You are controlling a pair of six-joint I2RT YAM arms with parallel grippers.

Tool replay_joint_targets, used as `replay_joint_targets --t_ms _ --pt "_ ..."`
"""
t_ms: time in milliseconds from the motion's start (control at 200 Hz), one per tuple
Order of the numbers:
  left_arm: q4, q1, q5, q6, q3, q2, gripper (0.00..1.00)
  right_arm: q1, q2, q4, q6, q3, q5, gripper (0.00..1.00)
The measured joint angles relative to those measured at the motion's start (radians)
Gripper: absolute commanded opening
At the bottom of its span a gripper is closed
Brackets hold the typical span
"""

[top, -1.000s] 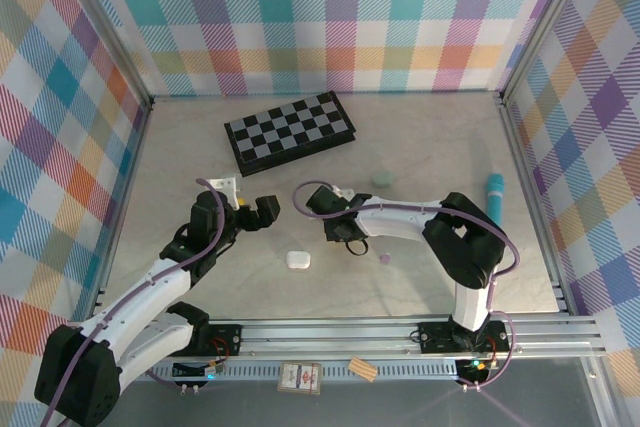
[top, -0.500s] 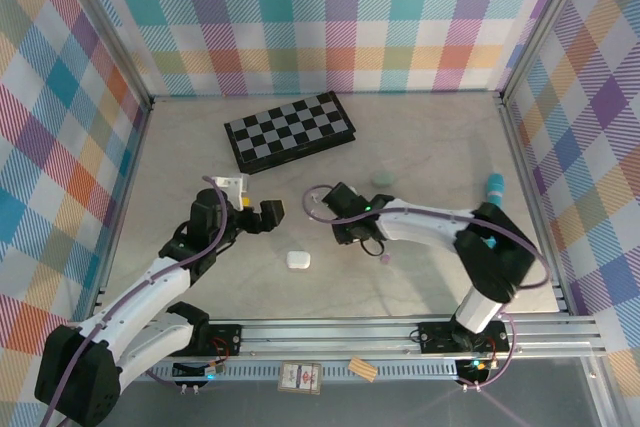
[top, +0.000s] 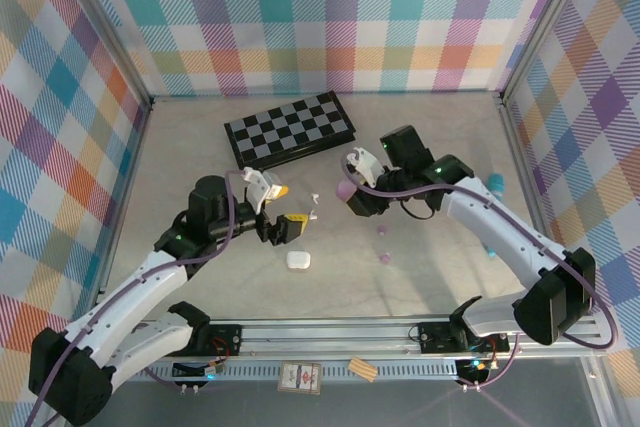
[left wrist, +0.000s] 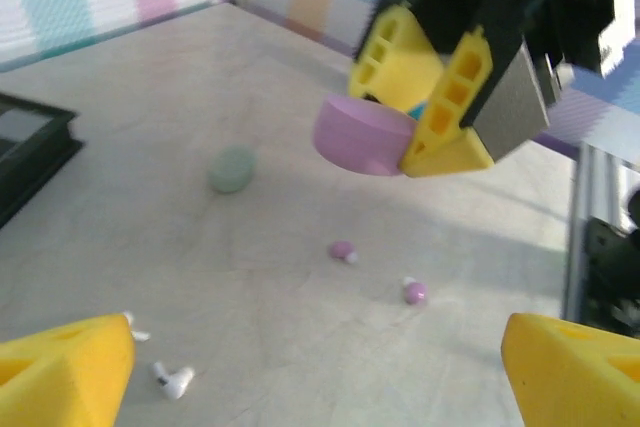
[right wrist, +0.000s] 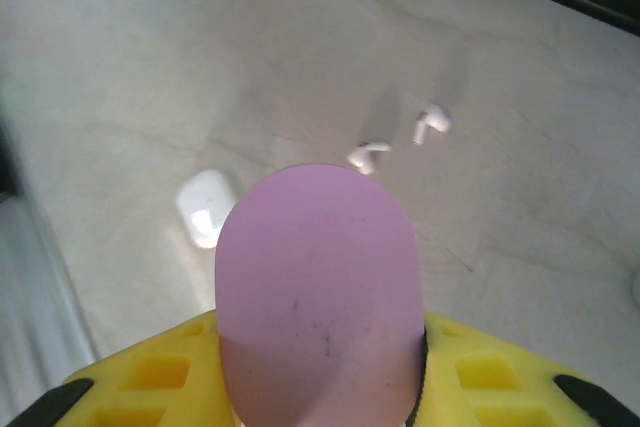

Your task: Insert the wireless bluetooth earbuds into the charging case

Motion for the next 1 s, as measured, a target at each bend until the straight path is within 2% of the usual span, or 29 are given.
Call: replay_joint_targets --t_ms 225,435,880,1000 --pt "0.057 -0.033 0.178 0.041 0.056 0.129 0.73 -0.007 0.023 -0.138 -0.155 0.126 -0.193 0.13" --pt "0.126 -0.076 0.284 0.026 0.085 0.198 0.67 -0.006 0.049 -0.210 -0.221 0.154 -0.282 0.11" --pt "0.154 -0.107 0.357 0.002 0.130 0.256 0.43 0.012 0.076 -0.261 -0.261 0.156 -0.354 0.11" --pt "0.151 -0.107 0.363 0.000 0.133 0.266 0.42 0.013 0.080 -0.274 -0.265 0.157 -0.354 0.11"
